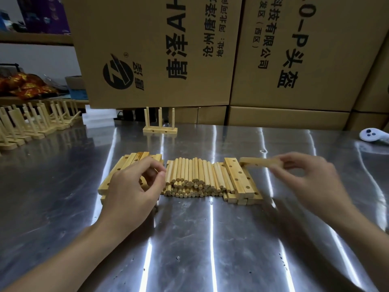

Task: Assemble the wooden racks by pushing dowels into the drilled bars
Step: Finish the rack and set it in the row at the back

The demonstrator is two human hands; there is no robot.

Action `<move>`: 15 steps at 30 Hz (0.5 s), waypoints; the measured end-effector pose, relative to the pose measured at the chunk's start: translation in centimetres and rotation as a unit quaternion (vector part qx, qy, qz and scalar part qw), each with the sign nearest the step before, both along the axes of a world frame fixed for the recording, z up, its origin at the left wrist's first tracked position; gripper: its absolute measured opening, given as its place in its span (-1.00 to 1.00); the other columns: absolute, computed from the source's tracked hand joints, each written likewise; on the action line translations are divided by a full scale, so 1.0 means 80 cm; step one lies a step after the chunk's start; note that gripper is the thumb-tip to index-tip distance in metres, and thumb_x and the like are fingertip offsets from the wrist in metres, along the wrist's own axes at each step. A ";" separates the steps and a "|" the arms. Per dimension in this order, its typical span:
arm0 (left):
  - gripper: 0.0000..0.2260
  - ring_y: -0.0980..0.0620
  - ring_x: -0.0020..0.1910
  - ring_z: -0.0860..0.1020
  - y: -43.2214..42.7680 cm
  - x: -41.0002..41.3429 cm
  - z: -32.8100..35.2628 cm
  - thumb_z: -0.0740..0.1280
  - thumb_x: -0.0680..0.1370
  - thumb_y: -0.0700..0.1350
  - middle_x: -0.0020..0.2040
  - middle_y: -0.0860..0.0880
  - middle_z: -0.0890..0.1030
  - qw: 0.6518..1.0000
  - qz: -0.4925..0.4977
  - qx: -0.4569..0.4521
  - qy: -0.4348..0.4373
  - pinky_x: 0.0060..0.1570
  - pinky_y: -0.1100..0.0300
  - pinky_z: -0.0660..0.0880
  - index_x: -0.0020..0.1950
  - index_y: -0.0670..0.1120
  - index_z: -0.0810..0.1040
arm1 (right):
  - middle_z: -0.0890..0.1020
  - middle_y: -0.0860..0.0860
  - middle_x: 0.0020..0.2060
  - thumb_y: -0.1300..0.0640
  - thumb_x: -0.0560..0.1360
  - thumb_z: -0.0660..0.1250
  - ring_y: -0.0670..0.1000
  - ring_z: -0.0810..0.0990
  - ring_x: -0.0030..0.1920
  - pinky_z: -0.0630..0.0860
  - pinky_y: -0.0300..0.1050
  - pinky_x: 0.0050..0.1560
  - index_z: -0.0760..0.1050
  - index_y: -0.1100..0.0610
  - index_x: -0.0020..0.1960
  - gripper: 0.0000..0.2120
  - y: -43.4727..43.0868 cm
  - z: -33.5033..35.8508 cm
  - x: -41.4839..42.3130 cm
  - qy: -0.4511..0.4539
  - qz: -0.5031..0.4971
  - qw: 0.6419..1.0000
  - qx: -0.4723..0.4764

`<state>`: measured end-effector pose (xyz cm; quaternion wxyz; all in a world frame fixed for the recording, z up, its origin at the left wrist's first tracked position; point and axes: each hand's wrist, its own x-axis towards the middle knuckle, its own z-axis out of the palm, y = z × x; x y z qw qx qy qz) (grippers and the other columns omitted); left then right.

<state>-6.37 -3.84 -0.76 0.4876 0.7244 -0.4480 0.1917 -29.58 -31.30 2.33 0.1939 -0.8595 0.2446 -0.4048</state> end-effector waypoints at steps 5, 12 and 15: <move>-0.84 0.04 -0.16 0.61 -0.003 -0.009 0.000 0.48 0.59 -0.23 -0.26 0.09 0.61 1.000 -0.010 -0.015 0.000 -0.33 0.26 0.46 -0.08 0.04 0.65 | 0.77 -0.10 -0.19 0.01 0.61 0.46 -0.12 0.75 -0.10 0.55 -0.40 -0.08 0.74 -0.03 -0.05 -0.89 0.021 0.013 0.005 -0.211 0.038 0.965 0.150; -0.65 0.03 -0.01 0.61 -0.006 -0.019 0.002 0.56 0.54 0.04 -0.03 0.14 0.62 0.997 -0.065 -0.002 -0.032 -0.08 0.36 0.46 0.29 0.08 0.60 | 0.79 0.11 -0.08 0.00 0.61 0.40 0.02 0.78 -0.03 0.52 -0.06 -0.03 0.76 0.08 0.00 -0.78 0.064 0.014 0.022 -0.115 0.141 0.896 0.404; -0.56 0.07 0.08 0.59 -0.005 -0.019 0.005 0.57 0.52 0.10 0.09 0.18 0.61 0.993 -0.085 0.043 -0.068 0.02 0.31 0.48 0.37 0.07 0.60 | 0.78 0.18 -0.11 0.06 0.62 0.39 0.05 0.76 -0.12 0.56 -0.21 -0.19 0.71 0.19 0.05 -0.79 0.077 0.005 0.028 -0.042 0.190 0.882 0.429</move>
